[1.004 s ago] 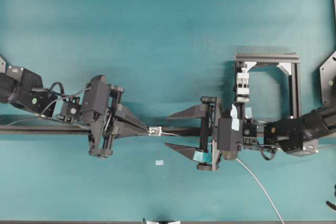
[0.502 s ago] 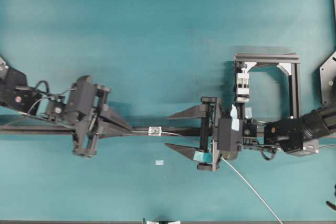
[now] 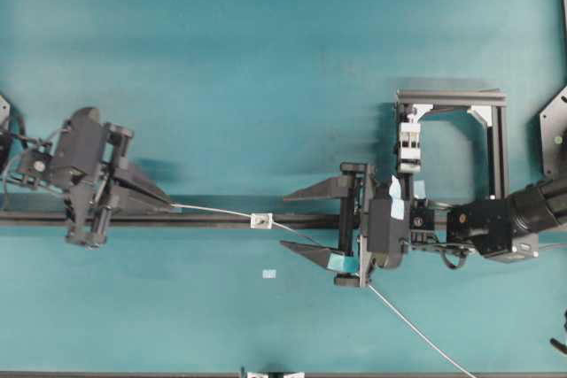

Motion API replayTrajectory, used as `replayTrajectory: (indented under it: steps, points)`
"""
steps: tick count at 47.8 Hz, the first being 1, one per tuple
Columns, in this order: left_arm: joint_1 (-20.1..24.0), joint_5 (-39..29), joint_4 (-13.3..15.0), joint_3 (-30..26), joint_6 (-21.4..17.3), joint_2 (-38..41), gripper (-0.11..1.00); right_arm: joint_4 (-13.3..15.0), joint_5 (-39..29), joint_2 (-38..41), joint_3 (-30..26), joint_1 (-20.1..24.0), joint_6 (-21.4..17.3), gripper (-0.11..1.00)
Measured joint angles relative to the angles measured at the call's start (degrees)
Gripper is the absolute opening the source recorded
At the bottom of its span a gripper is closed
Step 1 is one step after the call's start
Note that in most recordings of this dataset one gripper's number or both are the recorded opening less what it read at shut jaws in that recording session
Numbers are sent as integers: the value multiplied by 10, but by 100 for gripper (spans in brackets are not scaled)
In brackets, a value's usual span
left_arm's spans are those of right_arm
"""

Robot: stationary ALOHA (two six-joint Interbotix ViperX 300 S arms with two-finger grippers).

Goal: Insert the wire through the hole in the metal fitting marked with a red label. (retake)
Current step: 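Open the right gripper and pull the wire leftward through the hole with the left gripper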

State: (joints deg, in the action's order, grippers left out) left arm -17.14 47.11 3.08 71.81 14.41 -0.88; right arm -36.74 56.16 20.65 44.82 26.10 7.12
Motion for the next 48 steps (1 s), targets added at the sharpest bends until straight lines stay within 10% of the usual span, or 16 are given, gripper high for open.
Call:
replayTrajectory:
  steps: [48]
  points:
    - [-3, -61, -3, 50, 2, -76, -10, 0, 0, 0, 3, 0, 0, 85]
